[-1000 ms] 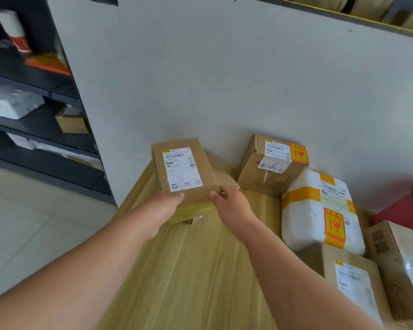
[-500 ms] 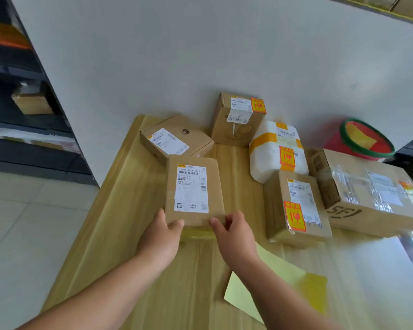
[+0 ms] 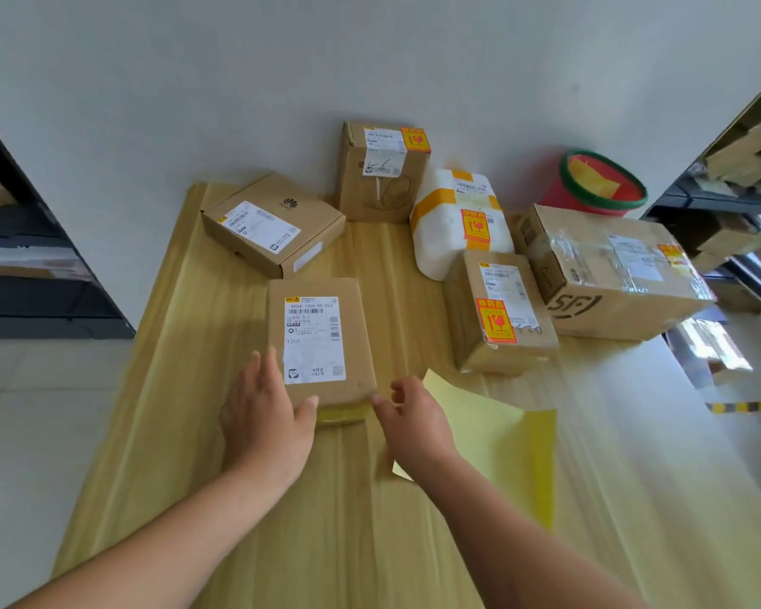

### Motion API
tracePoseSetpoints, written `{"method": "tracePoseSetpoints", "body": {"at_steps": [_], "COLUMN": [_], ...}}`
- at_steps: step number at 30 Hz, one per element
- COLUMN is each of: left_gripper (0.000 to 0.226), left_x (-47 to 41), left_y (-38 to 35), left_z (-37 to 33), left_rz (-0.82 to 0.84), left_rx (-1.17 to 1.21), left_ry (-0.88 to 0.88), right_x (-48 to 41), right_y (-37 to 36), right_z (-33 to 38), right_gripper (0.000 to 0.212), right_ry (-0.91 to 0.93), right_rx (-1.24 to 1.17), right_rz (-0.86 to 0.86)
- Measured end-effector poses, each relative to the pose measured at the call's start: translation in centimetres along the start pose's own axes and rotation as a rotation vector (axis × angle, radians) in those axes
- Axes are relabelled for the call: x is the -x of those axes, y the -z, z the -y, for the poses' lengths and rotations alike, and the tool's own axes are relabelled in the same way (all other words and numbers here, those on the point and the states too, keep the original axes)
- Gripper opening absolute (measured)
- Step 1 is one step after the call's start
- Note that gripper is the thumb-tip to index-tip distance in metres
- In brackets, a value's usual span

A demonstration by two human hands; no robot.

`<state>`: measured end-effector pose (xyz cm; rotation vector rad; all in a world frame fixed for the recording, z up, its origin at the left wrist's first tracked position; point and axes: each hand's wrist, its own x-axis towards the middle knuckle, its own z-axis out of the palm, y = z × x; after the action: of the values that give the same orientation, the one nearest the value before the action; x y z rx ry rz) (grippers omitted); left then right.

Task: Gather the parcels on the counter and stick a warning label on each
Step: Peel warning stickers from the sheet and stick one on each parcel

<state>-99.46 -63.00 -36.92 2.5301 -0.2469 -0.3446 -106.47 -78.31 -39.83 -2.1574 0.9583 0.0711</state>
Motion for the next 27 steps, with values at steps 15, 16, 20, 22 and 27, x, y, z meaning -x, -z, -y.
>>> {"method": "tracePoseSetpoints", "body": {"at_steps": [15, 16, 20, 22, 27], "left_gripper": [0.057, 0.057, 0.058, 0.059, 0.088], "left_x": [6.0, 6.2, 7.3, 7.8, 8.4], "left_y": [-10.9, -11.5, -13.1, -13.6, -14.2], "left_z": [-9.3, -9.8, -11.5, -12.0, -12.8], "left_rz": [0.354, 0.356, 0.347, 0.355, 0.480], "left_rx": [-0.280, -0.279, -0.289, -0.282, -0.310], "left_ry": [-0.608, -0.601, -0.583, -0.564, -0.520], "right_x": [-0.9, -1.0, -1.5, -1.6, -1.9], "right_y": [10.8, 11.1, 11.9, 12.4, 14.6], "right_z": [-14.7, -15.5, -17.5, -17.6, -15.4], "right_gripper": [0.056, 0.061, 0.065, 0.056, 0.041], "right_ry": [-0.214, -0.259, -0.429, -0.464, -0.402], "right_rx": [0.198, 0.167, -0.006, -0.053, -0.428], "right_rz": [-0.280, -0.253, -0.134, -0.082, 0.029]}}
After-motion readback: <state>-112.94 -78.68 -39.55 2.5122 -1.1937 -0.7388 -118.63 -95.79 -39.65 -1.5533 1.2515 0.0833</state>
